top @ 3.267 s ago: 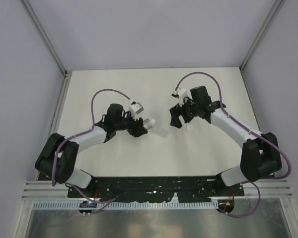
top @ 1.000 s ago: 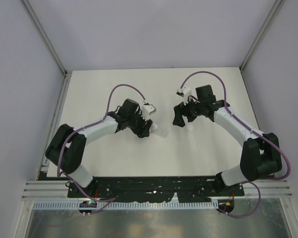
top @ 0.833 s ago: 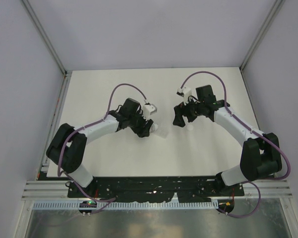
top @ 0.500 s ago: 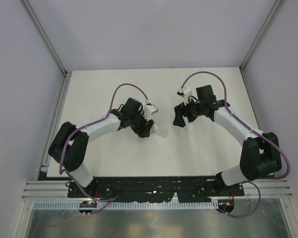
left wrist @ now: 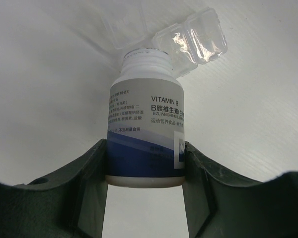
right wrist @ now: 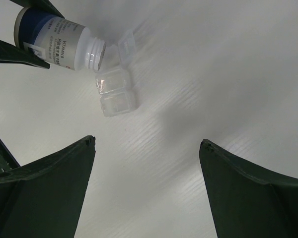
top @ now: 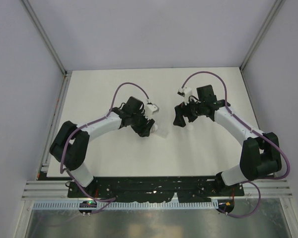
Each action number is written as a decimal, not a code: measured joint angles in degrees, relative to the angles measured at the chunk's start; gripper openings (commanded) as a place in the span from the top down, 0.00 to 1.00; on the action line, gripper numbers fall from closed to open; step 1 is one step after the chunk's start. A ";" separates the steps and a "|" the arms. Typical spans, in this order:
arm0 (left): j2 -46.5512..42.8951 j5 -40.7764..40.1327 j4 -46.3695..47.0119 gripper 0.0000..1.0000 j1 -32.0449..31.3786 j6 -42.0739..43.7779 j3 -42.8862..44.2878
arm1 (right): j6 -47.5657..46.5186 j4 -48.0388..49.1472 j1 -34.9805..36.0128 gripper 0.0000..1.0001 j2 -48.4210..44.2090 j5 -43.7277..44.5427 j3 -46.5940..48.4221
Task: Sort the pills into containers
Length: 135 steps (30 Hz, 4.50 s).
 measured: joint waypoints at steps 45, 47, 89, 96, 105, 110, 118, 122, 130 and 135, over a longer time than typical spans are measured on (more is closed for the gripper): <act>3.67 -3.30 -8.44 1.00 -1.49 1.05 7.08 | 0.39 -0.42 -0.79 0.10 0.02 -1.11 0.00; 3.69 -3.54 -8.79 1.00 -1.60 1.07 7.37 | 0.39 -0.44 -0.85 0.10 0.02 -1.22 0.00; 5.16 -6.03 -15.28 1.00 -3.19 1.73 12.07 | 0.39 -0.50 -1.57 0.10 0.02 -2.12 0.00; 5.92 -6.23 -16.52 1.00 -3.52 2.43 13.18 | 0.37 -0.68 -1.64 0.10 0.02 -2.23 0.00; 6.78 -6.73 -17.84 1.00 -3.58 2.60 14.43 | 0.39 -0.87 -1.64 0.10 0.02 -2.43 0.00; 7.30 -7.10 -18.93 1.00 -3.69 2.62 15.34 | 0.39 -0.87 -1.66 0.10 0.02 -2.49 0.00; 8.20 -7.34 -20.09 1.00 -3.96 2.71 16.79 | 0.39 -0.87 -1.66 0.10 0.02 -2.49 0.00; 8.26 -7.52 -20.46 1.00 -3.93 2.80 17.18 | 0.39 -0.87 -1.66 0.10 0.02 -2.51 0.00; 8.28 -7.67 -20.63 1.00 -4.11 2.80 17.33 | 0.39 -0.90 -1.81 0.10 0.04 -2.54 0.00; 8.46 -8.09 -21.35 1.00 -4.15 2.86 17.77 | 0.39 -0.90 -1.88 0.10 0.04 -2.54 0.00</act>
